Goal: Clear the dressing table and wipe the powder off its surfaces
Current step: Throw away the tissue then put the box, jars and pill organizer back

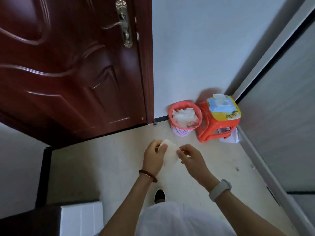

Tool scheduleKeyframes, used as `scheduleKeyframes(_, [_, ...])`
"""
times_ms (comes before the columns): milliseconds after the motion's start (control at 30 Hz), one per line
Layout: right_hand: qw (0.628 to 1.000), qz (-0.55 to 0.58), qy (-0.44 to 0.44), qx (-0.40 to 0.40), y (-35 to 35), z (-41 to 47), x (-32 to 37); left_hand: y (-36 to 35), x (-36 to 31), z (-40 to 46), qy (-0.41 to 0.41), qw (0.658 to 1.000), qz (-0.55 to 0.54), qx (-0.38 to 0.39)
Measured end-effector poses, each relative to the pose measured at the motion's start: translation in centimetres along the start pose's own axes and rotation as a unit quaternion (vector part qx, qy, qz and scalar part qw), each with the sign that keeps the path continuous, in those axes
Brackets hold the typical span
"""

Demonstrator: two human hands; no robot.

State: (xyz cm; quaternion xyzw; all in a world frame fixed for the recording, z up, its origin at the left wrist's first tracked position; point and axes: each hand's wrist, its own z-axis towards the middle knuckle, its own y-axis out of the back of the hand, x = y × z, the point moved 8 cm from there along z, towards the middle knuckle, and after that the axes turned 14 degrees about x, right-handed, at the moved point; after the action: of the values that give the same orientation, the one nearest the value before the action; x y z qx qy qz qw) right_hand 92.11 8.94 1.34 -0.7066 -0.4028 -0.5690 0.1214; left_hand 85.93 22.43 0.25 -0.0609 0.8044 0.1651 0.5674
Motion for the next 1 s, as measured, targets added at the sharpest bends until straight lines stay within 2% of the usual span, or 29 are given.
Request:
scheduleKeyframes(100, [0.999,0.004,-0.011,-0.045,4.0,3.1,0.5,-0.1,-2.1,4.7,-0.024,0.996,0.083,0.006])
scheduleKeyframes(167, [0.996,-0.009,-0.026,-0.083,7.0,5.6,0.0,-1.1,-3.0,8.7,-0.036,0.988,0.148,0.037])
scheduleKeyframes(300, [0.986,-0.05,-0.04,-0.154,12.9,10.6,-1.6,-3.1,-2.6,16.8,-0.011,0.967,0.239,0.087])
scheduleKeyframes(467, [0.978,-0.099,-0.086,-0.162,20.4,20.2,-5.6,-4.4,-1.5,26.8,0.039,0.919,0.39,0.048])
scheduleKeyframes(633, [0.977,-0.131,-0.138,-0.095,24.9,32.4,-11.3,-6.7,0.1,37.6,0.119,0.878,0.462,0.047])
scheduleKeyframes(767, [0.958,-0.209,-0.19,-0.044,25.5,40.8,-16.3,-8.6,3.1,45.3,0.159,0.858,0.485,0.065])
scheduleKeyframes(1000, [0.897,-0.305,-0.231,0.222,20.3,49.5,-25.6,-10.3,10.3,52.6,0.202,0.813,0.532,0.124])
